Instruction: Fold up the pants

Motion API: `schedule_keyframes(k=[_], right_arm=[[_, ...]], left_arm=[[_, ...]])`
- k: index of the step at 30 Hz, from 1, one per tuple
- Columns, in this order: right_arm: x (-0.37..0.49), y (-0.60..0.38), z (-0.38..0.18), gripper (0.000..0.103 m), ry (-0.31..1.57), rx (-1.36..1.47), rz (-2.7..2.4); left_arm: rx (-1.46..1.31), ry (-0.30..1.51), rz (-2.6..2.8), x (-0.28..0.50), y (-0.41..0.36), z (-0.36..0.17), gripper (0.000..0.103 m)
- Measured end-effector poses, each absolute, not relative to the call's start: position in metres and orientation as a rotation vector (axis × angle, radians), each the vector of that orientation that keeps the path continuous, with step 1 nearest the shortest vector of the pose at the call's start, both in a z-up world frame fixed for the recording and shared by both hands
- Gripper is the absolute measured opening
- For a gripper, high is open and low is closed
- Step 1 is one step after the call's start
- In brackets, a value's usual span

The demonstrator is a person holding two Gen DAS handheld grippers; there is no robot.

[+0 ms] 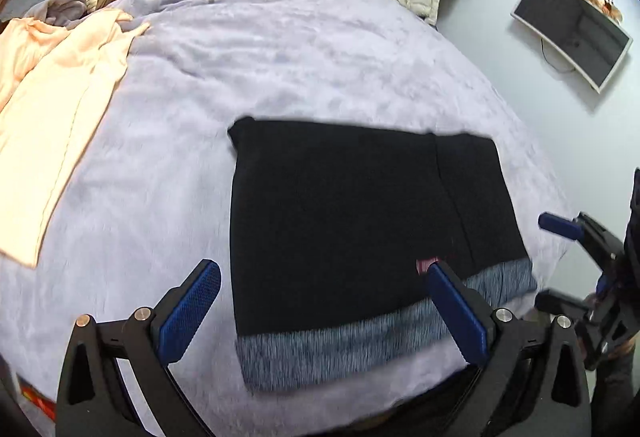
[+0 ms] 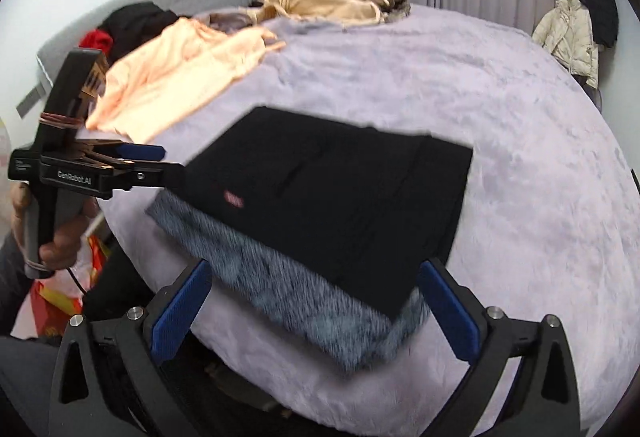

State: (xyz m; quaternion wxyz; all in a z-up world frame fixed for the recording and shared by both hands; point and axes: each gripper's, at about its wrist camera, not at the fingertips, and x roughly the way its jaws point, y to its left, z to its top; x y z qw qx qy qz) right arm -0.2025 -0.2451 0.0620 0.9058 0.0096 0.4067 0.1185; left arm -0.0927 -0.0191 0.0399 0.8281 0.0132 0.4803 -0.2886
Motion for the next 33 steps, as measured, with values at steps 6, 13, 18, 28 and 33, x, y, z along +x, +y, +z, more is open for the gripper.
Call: schedule_keyframes(k=[6,13,18,28,33], right_arm=[[-0.149,-0.232,0.024,0.103,0.995,0.035,0.294],[-0.151,-0.243,0.057,0.103,0.878,0.041,0.306],[-0.097,-0.236,0.042,0.103,0.951,-0.04,0.242],[-0.106,-0.247,0.015,0.103,0.929,-0.071,0.186],[-0.107,-0.244,0.02,0.103,0.94,-0.082,0.164]], left_arm=[[0.142,1.155,-0.51,-0.054,-0.062,-0.01,0.103],[-0.005,1.066,-0.604,-0.028,-0.056,0.037,0.103],[0.108,1.199,-0.644,0.025,-0.097,0.006,0.103],[0.059,1.138,-0.477,0.02,-0.05,0.008,0.103],[0.093,1.055,-0.465,-0.021,-0.044,0.029,0.103]])
